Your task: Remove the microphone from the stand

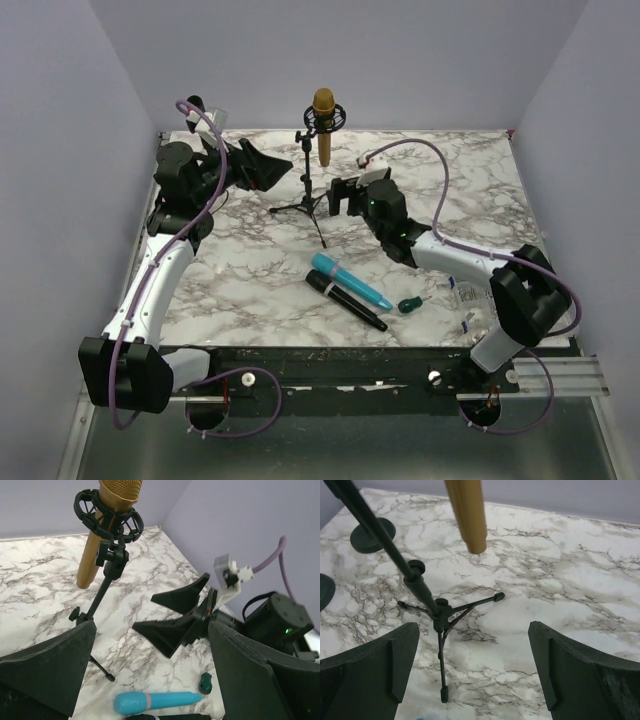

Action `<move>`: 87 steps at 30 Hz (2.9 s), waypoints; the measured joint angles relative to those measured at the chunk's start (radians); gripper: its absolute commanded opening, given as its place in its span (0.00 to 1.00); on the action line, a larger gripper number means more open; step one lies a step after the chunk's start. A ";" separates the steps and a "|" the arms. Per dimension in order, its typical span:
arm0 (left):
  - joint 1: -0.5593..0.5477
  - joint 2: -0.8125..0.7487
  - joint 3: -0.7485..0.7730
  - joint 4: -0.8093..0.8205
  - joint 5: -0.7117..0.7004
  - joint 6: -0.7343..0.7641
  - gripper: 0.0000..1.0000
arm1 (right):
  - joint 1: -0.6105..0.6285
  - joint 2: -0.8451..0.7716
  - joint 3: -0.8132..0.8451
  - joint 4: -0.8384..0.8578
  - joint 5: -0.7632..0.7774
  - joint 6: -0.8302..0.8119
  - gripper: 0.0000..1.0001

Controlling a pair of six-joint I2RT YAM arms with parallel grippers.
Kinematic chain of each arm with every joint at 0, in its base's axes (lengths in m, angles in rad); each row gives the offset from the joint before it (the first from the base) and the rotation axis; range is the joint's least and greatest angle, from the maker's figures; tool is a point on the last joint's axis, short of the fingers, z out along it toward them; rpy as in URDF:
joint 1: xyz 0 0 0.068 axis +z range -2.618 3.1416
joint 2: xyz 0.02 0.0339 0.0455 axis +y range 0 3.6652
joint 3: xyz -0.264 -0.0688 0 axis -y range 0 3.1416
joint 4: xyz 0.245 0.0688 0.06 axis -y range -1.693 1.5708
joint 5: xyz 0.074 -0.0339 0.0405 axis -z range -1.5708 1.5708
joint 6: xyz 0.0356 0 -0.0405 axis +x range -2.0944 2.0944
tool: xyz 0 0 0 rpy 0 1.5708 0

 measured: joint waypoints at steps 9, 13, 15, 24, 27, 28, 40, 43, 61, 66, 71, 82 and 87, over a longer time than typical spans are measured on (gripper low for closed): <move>-0.043 0.000 -0.009 -0.005 -0.022 0.071 0.98 | -0.161 -0.044 0.298 -0.268 -0.181 0.035 1.00; -0.045 0.000 -0.009 -0.005 -0.024 0.090 0.98 | -0.167 0.009 0.527 -0.362 -0.219 0.029 1.00; -0.049 0.000 -0.009 -0.005 -0.025 0.098 0.98 | -0.167 0.044 0.627 -0.403 -0.236 0.028 1.00; -0.055 0.000 -0.009 -0.017 -0.025 0.114 0.97 | -0.167 0.301 1.061 -0.608 -0.325 0.029 0.87; -0.055 0.000 -0.009 -0.017 -0.025 0.114 0.97 | -0.167 0.352 1.113 -0.649 -0.339 0.028 0.82; -0.055 0.000 -0.009 -0.018 -0.025 0.113 0.98 | -0.167 0.368 1.128 -0.660 -0.340 0.027 0.80; -0.055 0.000 -0.009 -0.015 -0.023 0.093 0.97 | -0.151 0.430 1.181 -0.717 -0.309 -0.013 0.56; -0.055 0.000 -0.009 -0.013 -0.023 0.090 0.97 | -0.137 0.446 1.218 -0.727 -0.286 -0.034 0.50; -0.055 0.000 -0.009 0.004 -0.002 0.056 0.97 | -0.081 0.452 1.341 -0.705 -0.204 -0.102 0.25; -0.055 0.000 -0.009 0.003 -0.002 0.056 0.97 | -0.082 0.451 1.345 -0.679 -0.181 -0.102 0.20; -0.055 0.000 -0.009 0.003 -0.002 0.056 0.97 | -0.082 0.444 1.383 -0.641 -0.177 -0.102 0.09; -0.055 0.000 -0.009 0.003 -0.003 0.064 0.96 | -0.080 0.309 1.395 -0.475 -0.177 -0.100 0.01; -0.055 0.000 -0.009 0.003 -0.003 0.064 0.96 | -0.080 0.174 1.297 -0.402 -0.177 -0.094 0.01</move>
